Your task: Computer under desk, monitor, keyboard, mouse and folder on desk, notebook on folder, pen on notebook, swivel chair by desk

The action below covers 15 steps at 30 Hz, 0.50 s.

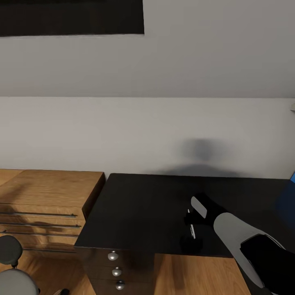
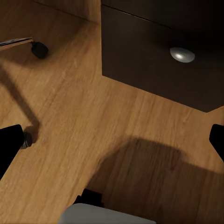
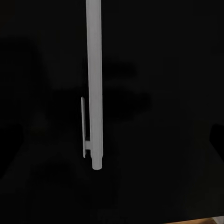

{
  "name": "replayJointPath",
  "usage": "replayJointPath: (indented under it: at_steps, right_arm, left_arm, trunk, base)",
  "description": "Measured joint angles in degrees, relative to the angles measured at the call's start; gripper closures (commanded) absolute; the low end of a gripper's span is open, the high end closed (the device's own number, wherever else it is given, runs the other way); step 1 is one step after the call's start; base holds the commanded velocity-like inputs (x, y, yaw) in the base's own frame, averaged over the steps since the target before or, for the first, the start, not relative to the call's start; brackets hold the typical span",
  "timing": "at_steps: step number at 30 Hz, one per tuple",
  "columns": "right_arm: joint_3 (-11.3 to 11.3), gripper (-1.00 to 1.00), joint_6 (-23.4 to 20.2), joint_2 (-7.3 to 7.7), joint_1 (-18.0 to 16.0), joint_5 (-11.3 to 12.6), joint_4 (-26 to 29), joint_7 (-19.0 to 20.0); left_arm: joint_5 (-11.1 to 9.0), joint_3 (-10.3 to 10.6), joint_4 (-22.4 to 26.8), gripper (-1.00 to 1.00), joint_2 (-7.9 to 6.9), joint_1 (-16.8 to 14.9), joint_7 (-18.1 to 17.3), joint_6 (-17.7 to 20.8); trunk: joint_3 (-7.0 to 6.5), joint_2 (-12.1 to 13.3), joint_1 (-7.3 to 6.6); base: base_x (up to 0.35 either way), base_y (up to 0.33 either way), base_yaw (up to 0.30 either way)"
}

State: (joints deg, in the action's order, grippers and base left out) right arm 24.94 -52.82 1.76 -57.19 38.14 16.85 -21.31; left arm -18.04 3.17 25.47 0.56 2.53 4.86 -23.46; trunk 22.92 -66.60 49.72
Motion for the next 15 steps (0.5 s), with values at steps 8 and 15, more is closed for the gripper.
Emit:
replayJointPath:
  at_steps: [8, 15]
  right_arm:
    - [0.1, -1.00, 0.1, -0.04, 0.0, 0.0, 0.1, 0.0]
    - [0.1, -1.00, 0.2, -0.05, 0.0, 0.0, 0.2, 0.0]
  left_arm:
    - [0.0, 0.0, 0.0, -1.00, 0.00, 0.0, 0.0, 0.0]
    - [0.0, 0.0, 0.0, -1.00, 0.00, 0.0, 0.0, 0.0]
  trunk:
    - [0.00, 0.0, 0.00]
    - [0.00, 0.0, 0.00]
  base:
    - [0.000, 0.000, 0.000]
    - [0.000, 0.000, 0.000]
